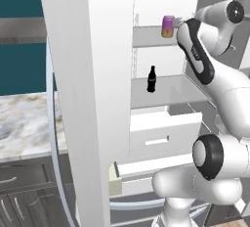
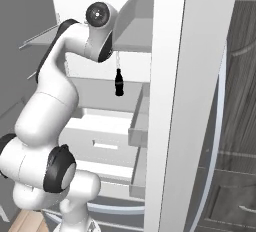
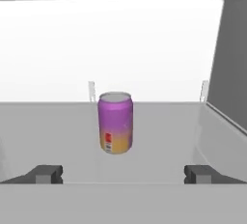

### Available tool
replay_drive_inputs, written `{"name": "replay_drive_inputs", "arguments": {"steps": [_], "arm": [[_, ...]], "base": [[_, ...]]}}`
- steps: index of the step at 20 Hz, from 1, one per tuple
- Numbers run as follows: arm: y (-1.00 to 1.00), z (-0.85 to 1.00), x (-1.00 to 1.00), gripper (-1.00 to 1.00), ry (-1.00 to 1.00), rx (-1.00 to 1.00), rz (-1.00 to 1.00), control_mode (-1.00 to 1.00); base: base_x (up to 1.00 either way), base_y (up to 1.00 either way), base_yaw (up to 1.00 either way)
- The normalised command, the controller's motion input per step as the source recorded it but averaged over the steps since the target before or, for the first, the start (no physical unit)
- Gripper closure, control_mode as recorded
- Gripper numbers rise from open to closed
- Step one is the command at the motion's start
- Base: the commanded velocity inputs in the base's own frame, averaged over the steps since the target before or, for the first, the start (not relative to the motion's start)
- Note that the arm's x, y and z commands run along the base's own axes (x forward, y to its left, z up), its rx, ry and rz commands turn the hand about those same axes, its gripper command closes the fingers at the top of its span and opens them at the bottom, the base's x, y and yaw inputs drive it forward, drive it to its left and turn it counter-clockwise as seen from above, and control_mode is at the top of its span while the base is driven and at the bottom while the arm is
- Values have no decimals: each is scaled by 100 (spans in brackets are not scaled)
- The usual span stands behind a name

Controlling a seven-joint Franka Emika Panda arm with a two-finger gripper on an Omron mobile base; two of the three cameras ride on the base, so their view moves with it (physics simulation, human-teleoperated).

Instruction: Open the fridge, grab two sodas, and place both sodas inside the bowl with ice on the dining counter.

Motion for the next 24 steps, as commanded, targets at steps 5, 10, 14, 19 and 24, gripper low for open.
{"name": "replay_drive_inputs", "arguments": {"steps": [5, 10, 14, 19, 24], "arm": [[0, 0, 34, -100, 2, 0, 0, -100], [0, 0, 43, -100, 2, 0, -1, -100], [0, 0, 42, -100, 3, 0, -2, -100], [2, 0, 36, -100, 3, 0, -2, -100], [5, 0, 32, -100, 3, 0, -3, -100]], "base": [[0, 0, 0], [0, 0, 0], [0, 0, 0], [0, 0, 0], [0, 0, 0]]}}
